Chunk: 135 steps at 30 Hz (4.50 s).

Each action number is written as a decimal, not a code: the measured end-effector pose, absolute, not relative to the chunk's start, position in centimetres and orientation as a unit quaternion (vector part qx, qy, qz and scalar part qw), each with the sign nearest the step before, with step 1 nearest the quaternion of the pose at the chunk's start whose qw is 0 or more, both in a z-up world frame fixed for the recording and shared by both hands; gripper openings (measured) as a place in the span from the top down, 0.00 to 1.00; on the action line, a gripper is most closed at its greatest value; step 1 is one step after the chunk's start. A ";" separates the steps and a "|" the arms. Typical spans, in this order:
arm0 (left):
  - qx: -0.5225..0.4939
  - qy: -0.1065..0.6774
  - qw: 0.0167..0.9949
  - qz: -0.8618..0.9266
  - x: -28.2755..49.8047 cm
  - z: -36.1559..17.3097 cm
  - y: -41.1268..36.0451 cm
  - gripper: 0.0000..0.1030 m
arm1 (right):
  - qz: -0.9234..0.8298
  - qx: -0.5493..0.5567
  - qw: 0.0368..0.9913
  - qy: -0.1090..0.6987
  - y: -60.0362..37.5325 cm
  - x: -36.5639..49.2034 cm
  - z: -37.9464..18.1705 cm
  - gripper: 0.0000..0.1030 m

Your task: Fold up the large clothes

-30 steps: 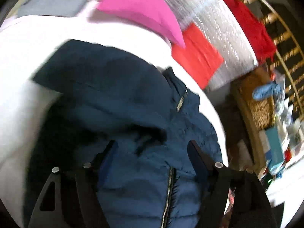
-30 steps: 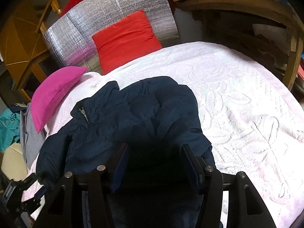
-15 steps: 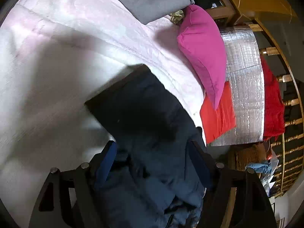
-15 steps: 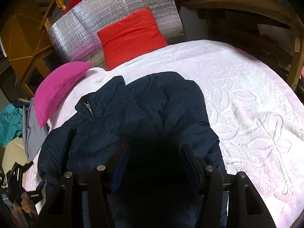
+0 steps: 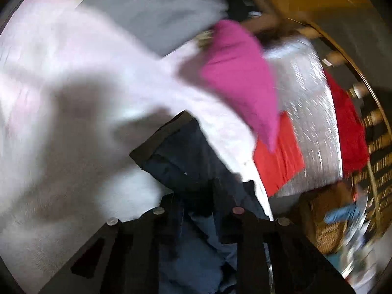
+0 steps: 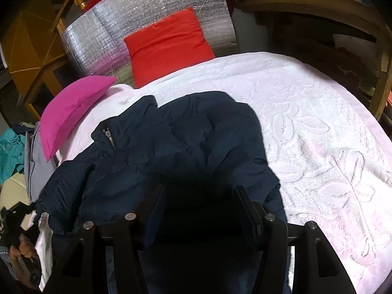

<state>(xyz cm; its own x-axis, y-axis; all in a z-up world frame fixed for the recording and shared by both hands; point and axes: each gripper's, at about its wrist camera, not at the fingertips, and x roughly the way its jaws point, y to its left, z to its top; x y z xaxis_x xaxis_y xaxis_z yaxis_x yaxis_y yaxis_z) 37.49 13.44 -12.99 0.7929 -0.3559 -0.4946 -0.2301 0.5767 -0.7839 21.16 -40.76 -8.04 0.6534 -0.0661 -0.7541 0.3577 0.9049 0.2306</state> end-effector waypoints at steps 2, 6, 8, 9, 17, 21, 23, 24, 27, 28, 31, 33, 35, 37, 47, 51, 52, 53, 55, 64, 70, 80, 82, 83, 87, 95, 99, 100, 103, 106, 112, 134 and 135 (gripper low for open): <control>-0.403 0.302 0.862 -0.059 37.2 -9.9 11.1 0.80 | -0.125 0.189 0.890 0.395 -41.4 20.9 -7.9 0.41; -0.293 0.263 0.910 -0.125 36.0 -4.7 4.4 0.81 | -0.132 0.207 0.887 0.391 -42.7 20.6 -7.8 0.41; -0.241 0.256 0.921 -0.169 35.4 -3.2 0.2 0.82 | -0.131 0.217 0.885 0.390 -43.2 20.4 -7.8 0.41; -0.225 0.257 0.921 -0.185 35.0 -2.9 -1.3 0.82 | -0.131 0.221 0.884 0.390 -43.5 20.4 -7.8 0.41; -0.130 0.318 0.898 -0.274 34.3 -5.4 -12.3 0.83 | -0.121 0.277 0.871 0.388 -46.0 19.7 -8.0 0.41; -0.091 0.376 0.873 -0.298 33.2 -7.6 -15.3 0.63 | -0.100 0.332 0.855 0.387 -47.5 19.3 -8.6 0.41; -0.077 0.405 0.859 -0.305 33.1 -8.3 -15.8 0.30 | -0.087 0.361 0.845 0.384 -48.2 19.3 -9.0 0.41; -0.073 0.416 0.852 -0.310 33.1 -8.4 -15.7 0.29 | -0.079 0.373 0.841 0.383 -48.4 19.3 -9.2 0.41; -0.070 0.413 0.840 -0.345 32.2 -7.3 -15.1 0.27 | -0.053 0.406 0.830 0.378 -48.8 19.2 -9.6 0.40; -0.067 0.409 0.837 -0.356 31.9 -6.9 -14.7 0.24 | -0.044 0.418 0.826 0.375 -49.0 19.2 -9.7 0.38; -0.066 0.397 0.840 -0.364 31.3 -5.8 -12.7 0.22 | -0.023 0.448 0.816 0.365 -49.1 19.3 -10.1 0.38; -0.073 0.392 0.849 -0.347 31.6 -5.6 -10.6 0.22 | -0.018 0.464 0.807 0.365 -49.4 19.3 -10.6 0.38; -0.092 0.395 0.863 -0.302 32.6 -5.6 -7.6 0.22 | -0.008 0.485 0.796 0.363 -49.6 19.4 -11.2 0.38; -0.114 0.406 0.872 -0.250 33.7 -6.4 -4.8 0.22 | -0.012 0.493 0.791 0.363 -50.0 19.4 -11.5 0.38; -0.260 0.476 0.837 -0.066 37.2 -13.0 6.7 0.36 | -0.004 0.511 0.779 0.364 -50.3 20.1 -12.3 0.36; -0.250 0.478 0.840 -0.062 37.1 -13.2 6.3 0.45 | 0.002 0.522 0.776 0.355 -50.5 19.7 -12.4 0.32; -0.246 0.484 0.838 -0.061 37.3 -13.4 6.1 0.43 | 0.005 0.526 0.772 0.358 -50.4 19.9 -12.6 0.31; -0.246 0.489 0.835 -0.062 37.8 -13.7 6.0 0.41 | 0.011 0.530 0.766 0.363 -50.3 20.0 -12.9 0.31; -0.240 0.495 0.832 -0.066 38.2 -14.1 5.5 0.38 | 0.016 0.541 0.759 0.361 -50.3 20.0 -13.2 0.31; -0.193 0.481 0.854 -0.050 37.6 -14.0 4.7 0.64 | 0.028 0.502 0.772 0.389 -47.8 21.3 -13.6 0.73; -0.191 0.479 0.856 -0.041 37.3 -13.5 5.4 0.82 | -0.008 0.362 0.852 0.377 -44.5 22.0 -10.1 0.86; -0.173 0.497 0.849 -0.036 37.2 -13.8 5.1 0.79 | -0.069 0.303 0.861 0.404 -45.0 24.7 -11.8 0.81; -0.190 0.499 0.845 -0.038 37.1 -13.6 5.7 0.76 | -0.065 0.321 0.856 0.399 -45.7 24.2 -10.7 0.77; -0.194 0.496 0.845 -0.036 37.0 -13.3 5.9 0.72 | -0.065 0.324 0.862 0.384 -46.2 23.7 -9.8 0.66; -0.187 0.478 0.858 -0.024 36.6 -12.2 6.5 0.55 | -0.098 0.334 0.874 0.339 -48.6 21.8 -8.3 0.22; -0.147 0.509 0.848 -0.006 37.7 -14.3 5.6 0.44 | -0.059 0.359 0.832 0.418 -49.0 24.0 -12.5 0.24; -0.133 0.504 0.853 -0.002 37.6 -13.9 5.1 0.44 | -0.063 0.268 0.860 0.430 -45.8 24.7 -11.8 0.62; -0.131 0.502 0.855 -0.001 37.5 -13.8 5.1 0.44 | -0.069 0.251 0.870 0.419 -45.3 24.6 -11.1 0.65; -0.123 0.495 0.860 0.002 37.4 -13.6 4.9 0.44 | -0.077 0.228 0.885 0.399 -44.8 24.4 -10.0 0.66; -0.115 0.512 0.851 0.007 37.7 -14.5 4.9 0.41 | -0.091 0.234 0.863 0.439 -45.3 25.3 -12.1 0.59; -0.136 0.496 0.857 0.011 37.0 -12.9 5.8 0.42 | -0.081 0.290 0.853 0.426 -47.4 23.9 -10.7 0.40; -0.027 0.479 0.875 -0.073 36.4 -12.0 -1.7 0.41 | -0.046 0.234 0.873 0.426 -45.2 23.0 -10.3 0.63; -0.032 0.478 0.875 -0.069 36.3 -11.9 -1.5 0.41 | -0.048 0.225 0.874 0.427 -44.9 23.1 -10.3 0.63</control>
<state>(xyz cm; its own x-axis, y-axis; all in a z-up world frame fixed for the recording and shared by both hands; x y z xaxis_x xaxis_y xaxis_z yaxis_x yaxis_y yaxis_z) 36.31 -1.46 -11.86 0.5327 -0.1517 -0.8326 0.0903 0.9884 -0.1223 23.05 -44.87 -10.29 0.6300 0.1078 -0.7691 0.2762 0.8944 0.3517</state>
